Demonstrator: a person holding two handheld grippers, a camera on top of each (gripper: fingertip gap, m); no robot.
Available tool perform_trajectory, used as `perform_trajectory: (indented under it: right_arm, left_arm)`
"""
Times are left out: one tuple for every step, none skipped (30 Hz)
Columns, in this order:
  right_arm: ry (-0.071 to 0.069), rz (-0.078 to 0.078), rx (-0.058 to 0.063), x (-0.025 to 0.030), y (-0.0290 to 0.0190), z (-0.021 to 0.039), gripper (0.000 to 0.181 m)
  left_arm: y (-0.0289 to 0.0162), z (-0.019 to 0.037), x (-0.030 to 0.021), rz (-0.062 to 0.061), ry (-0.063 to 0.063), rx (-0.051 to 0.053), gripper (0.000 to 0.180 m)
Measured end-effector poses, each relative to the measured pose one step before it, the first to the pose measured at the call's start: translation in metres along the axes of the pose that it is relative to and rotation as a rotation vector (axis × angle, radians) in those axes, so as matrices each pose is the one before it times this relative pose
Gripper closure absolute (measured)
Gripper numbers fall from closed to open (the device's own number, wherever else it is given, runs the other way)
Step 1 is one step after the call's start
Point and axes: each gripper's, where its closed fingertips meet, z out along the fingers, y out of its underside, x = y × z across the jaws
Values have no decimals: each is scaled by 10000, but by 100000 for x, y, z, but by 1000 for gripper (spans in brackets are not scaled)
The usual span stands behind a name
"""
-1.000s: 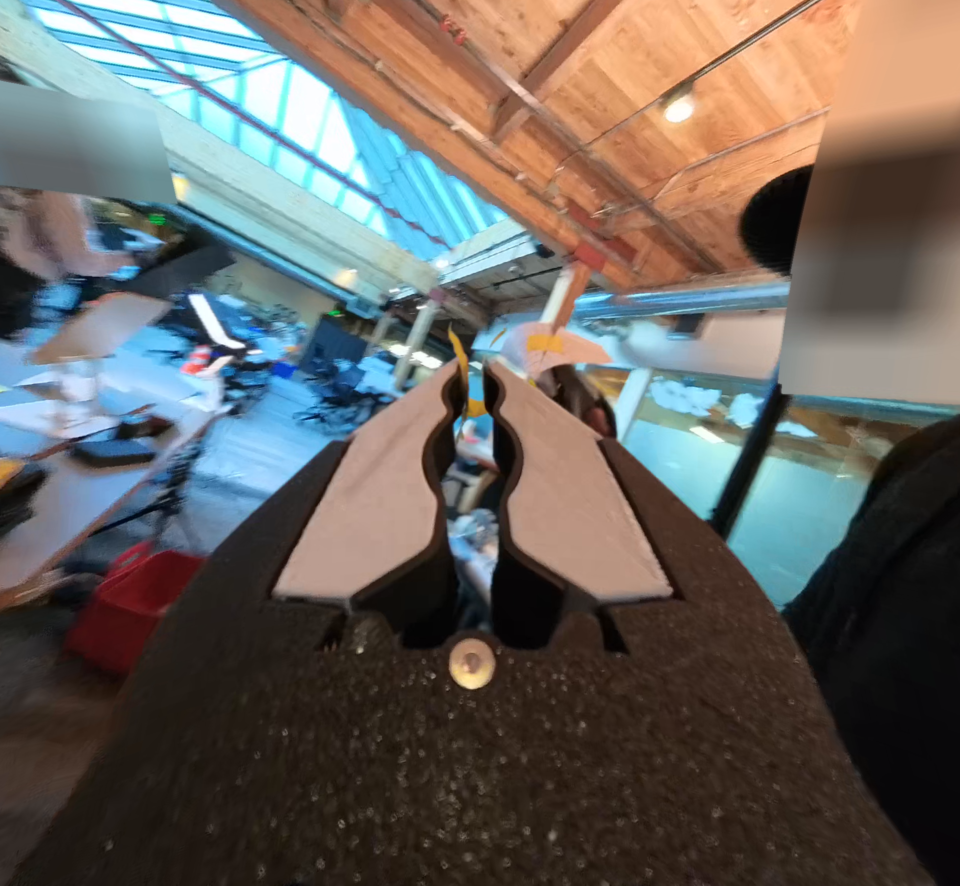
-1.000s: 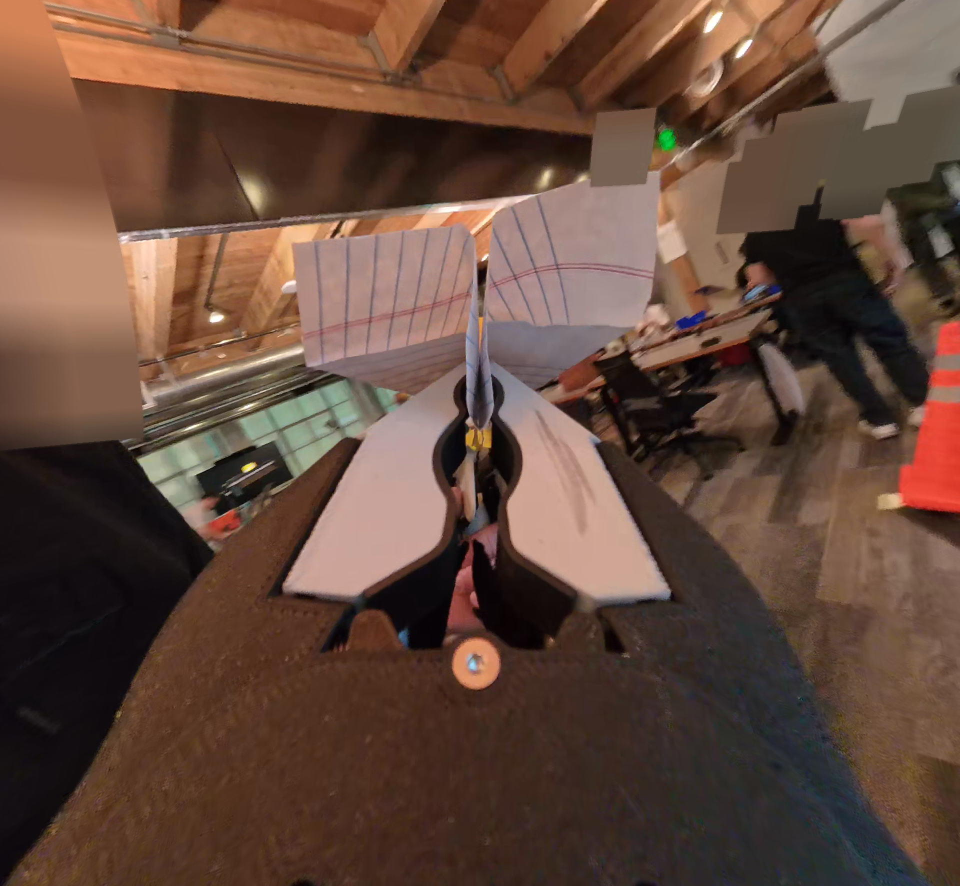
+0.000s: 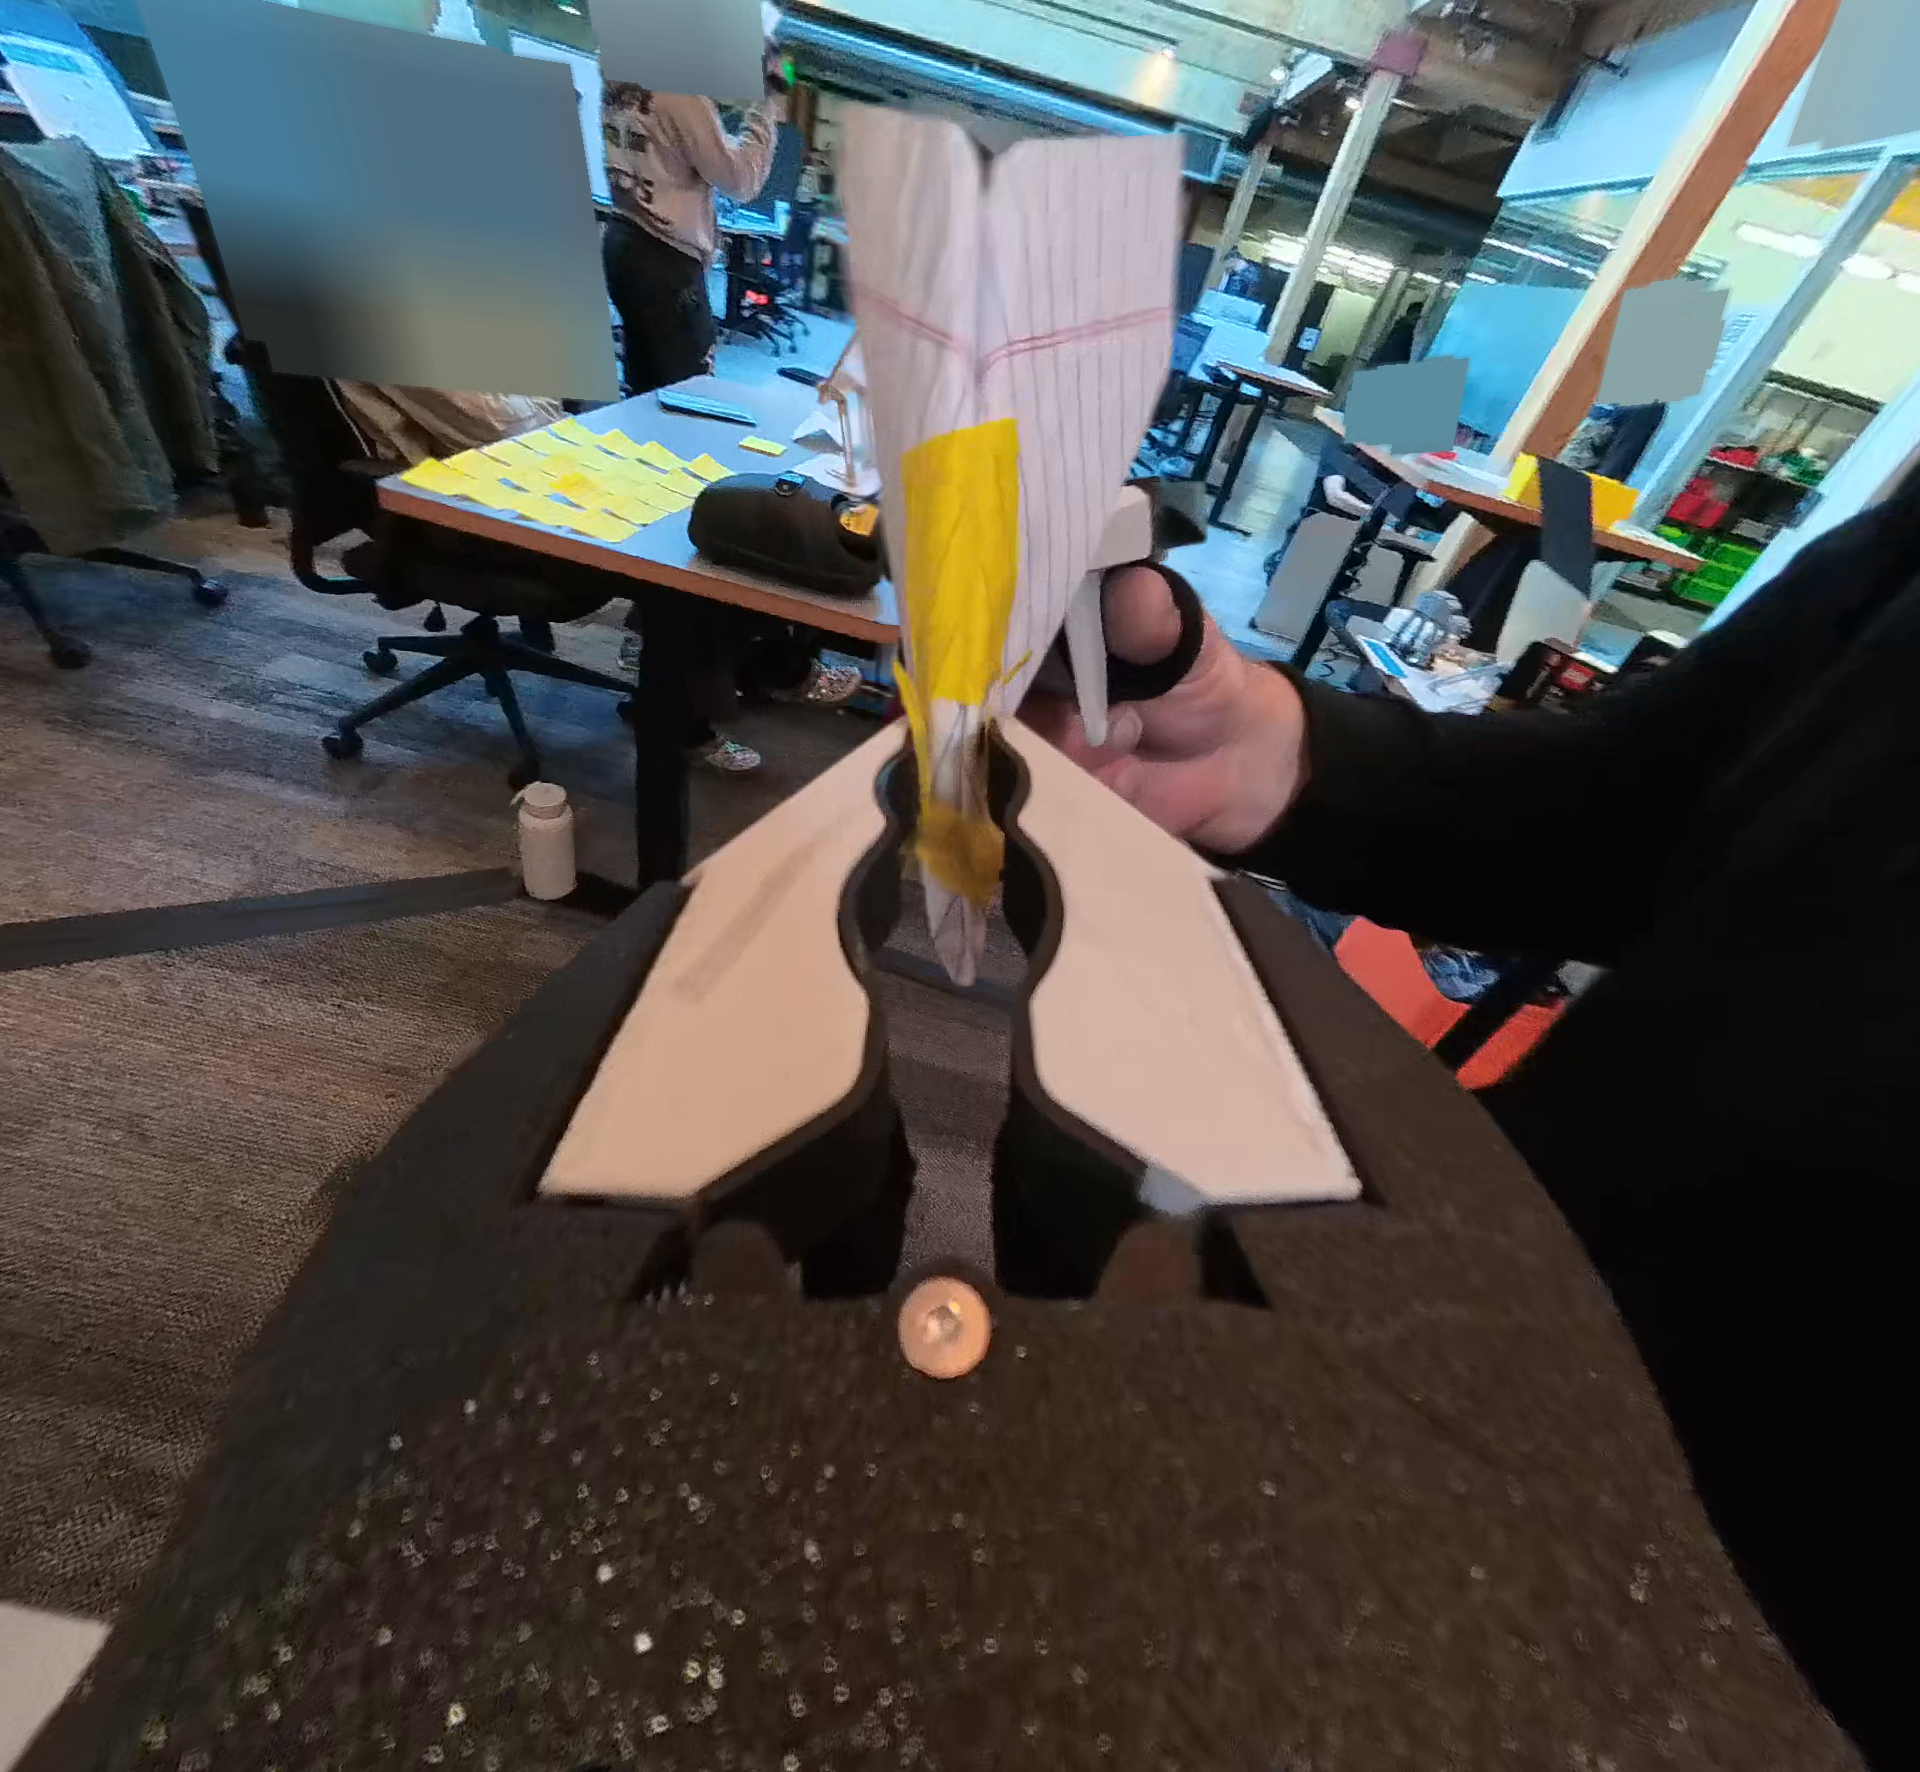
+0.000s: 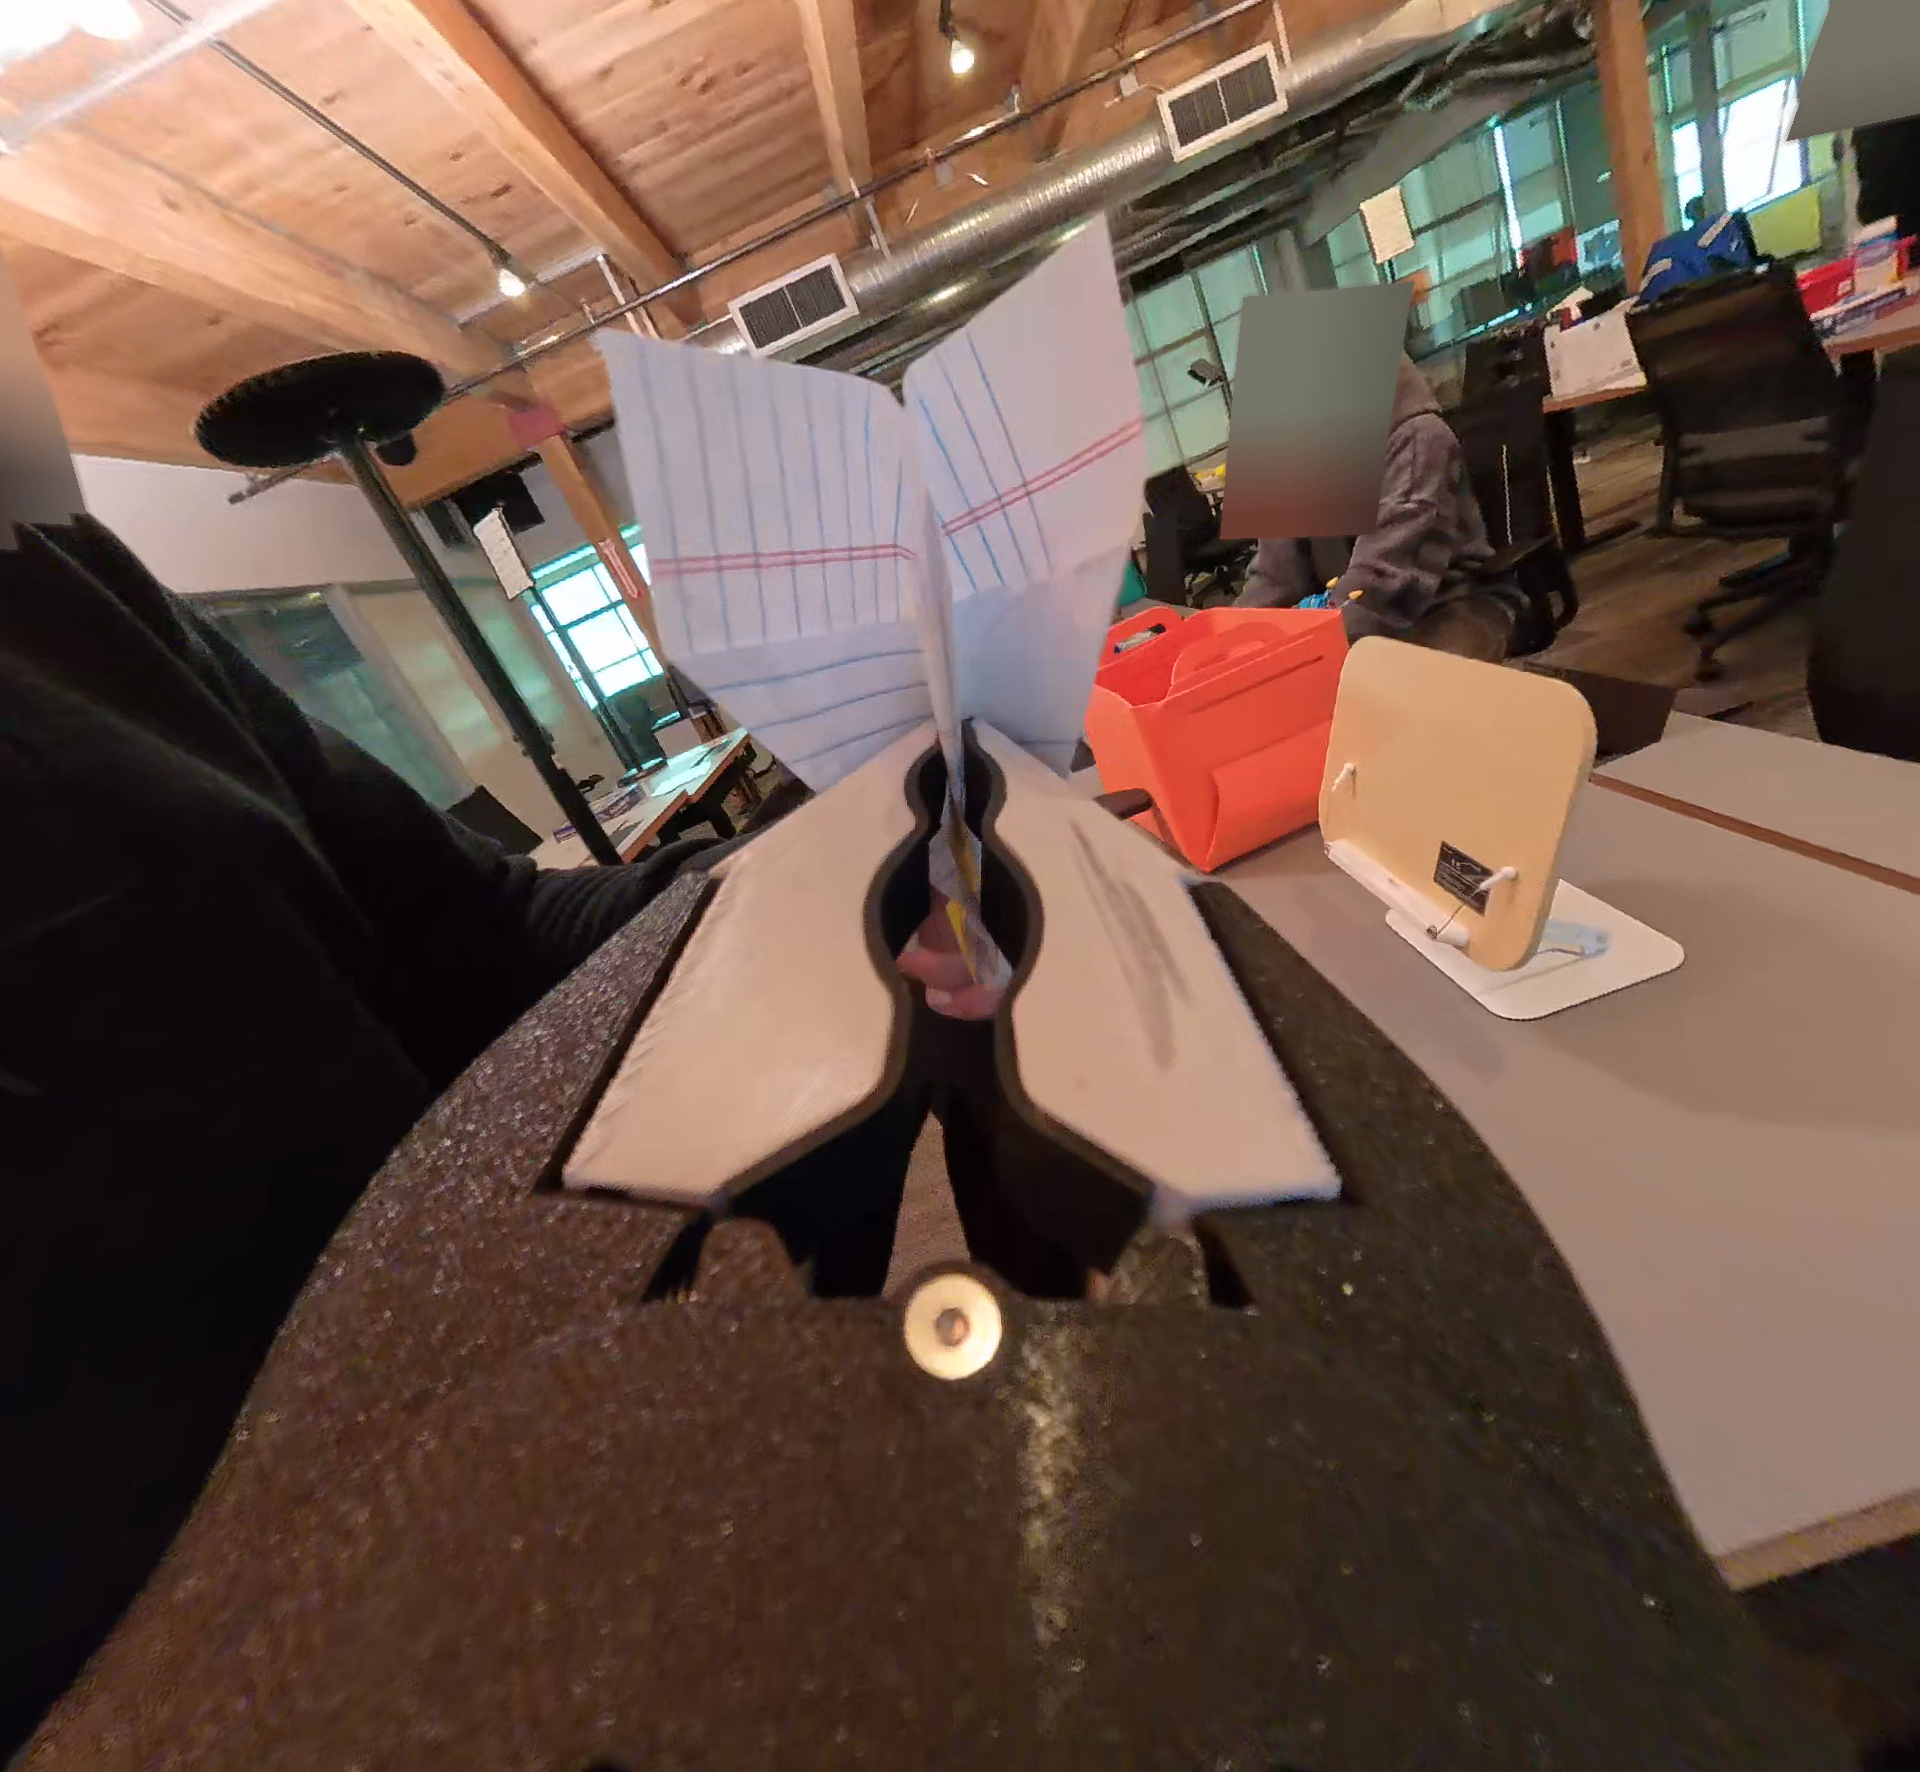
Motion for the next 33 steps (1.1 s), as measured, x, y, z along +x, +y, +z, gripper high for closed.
perform_trajectory:
  right_arm:
    - [83,108,-18,718,44,1232,181]
    - [-34,66,-65,648,69,1129,181]
    - [134,76,-124,1111,154,942,181]
    - [311,163,-111,1505,116,868,181]
    - [31,134,-99,1277,126,796,178]
    - [43,103,13,1457,-6,633,175]
    - [161,100,144,1796,-133,373,171]
    - [95,107,84,2027,8,293,166]
    - [51,153,15,2095,278,53,159]
    - [61,129,4,2359,370,38,154]
    - [164,39,7,2706,488,219,146]
    - [236,147,-127,2759,892,269,145]
    - [182,191,-209,2516,926,410,142]
    - [235,103,-184,2143,702,-92,134]
    - [269,18,-86,2119,633,468,134]
    - [294,-295,-237,1772,737,639,134]
    - [267,-475,-545,1559,1173,836,132]
    - [272,-291,-676,1731,1686,1106,126]
    - [117,12,-542,1658,1632,1121,121]
    - [-56,224,-251,1599,1371,1153,120]
    - [-28,293,-27,1773,1050,941,120]
    - [244,57,-277,2153,1369,741,120]
    - [177,-132,-411,1605,1320,600,120]
    - [-271,-104,-226,829,1219,805,125]
    - [-143,-121,-214,869,1182,816,135]
    - [252,-125,-147,1294,1140,838,137]
    - [-150,-44,-109,602,1104,886,148]
    - [-154,18,-168,514,1051,901,155]
    - [119,-209,-188,686,841,906,157]
    - [-18,-364,-108,90,549,579,167]
    - [-79,-202,-245,128,849,783,173]
    - [14,-113,-177,284,671,654,176]
    - [189,-232,31,354,206,472,177]
  left_arm:
    - [-131,-966,-953,-70,-1,19,172]
    - [-134,-859,-1066,-62,5,72,175]
    - [13,-748,-1033,-212,132,53,177]
    - [-3,-688,-1407,-322,5,149,178]
    - [-130,-656,-1728,-462,-54,245,179]
    - [-11,-649,-1450,-569,187,154,180]
    - [206,-440,-1655,-498,132,-19,180]
    - [289,-724,-2253,-359,-223,-135,180]
    - [525,-665,-2429,-413,-170,-244,180]
    - [837,-458,-2118,-711,160,-429,180]
    - [658,-581,-2701,-616,-275,-319,180]
    - [452,-404,-2807,-359,-523,-253,180]
    - [907,-204,-2519,-419,-205,-543,180]
    - [1130,-29,-2246,-439,1,-621,180]
    - [783,-4,-2901,-353,-309,-318,180]
    - [859,184,-2584,-230,-138,-353,180]
    - [994,307,-1670,-179,299,-421,180]
    - [974,293,-2336,-312,-27,-379,180]
    - [933,356,-2308,-218,-146,-420,180]
    - [886,407,-1677,-79,178,-384,180]
    - [721,408,-1603,-152,148,-306,180]
    - [808,478,-1573,-173,-38,-513,180]
    - [751,419,-1522,-26,16,-455,180]
    - [404,417,-1438,-48,-33,-286,180]
    - [320,376,-1770,10,-409,-325,180]
    - [413,461,-1658,-33,-244,-360,180]
    - [176,437,-629,-70,194,-255,180]
    - [215,401,-1155,-25,-154,-283,180]
    - [733,382,-1537,40,-432,-614,180]
    - [534,297,-945,77,-116,-463,180]
    - [-50,184,-757,-79,7,-98,180]
    - [98,222,-849,-182,-89,-205,180]
    - [212,200,-822,4,-141,-272,180]
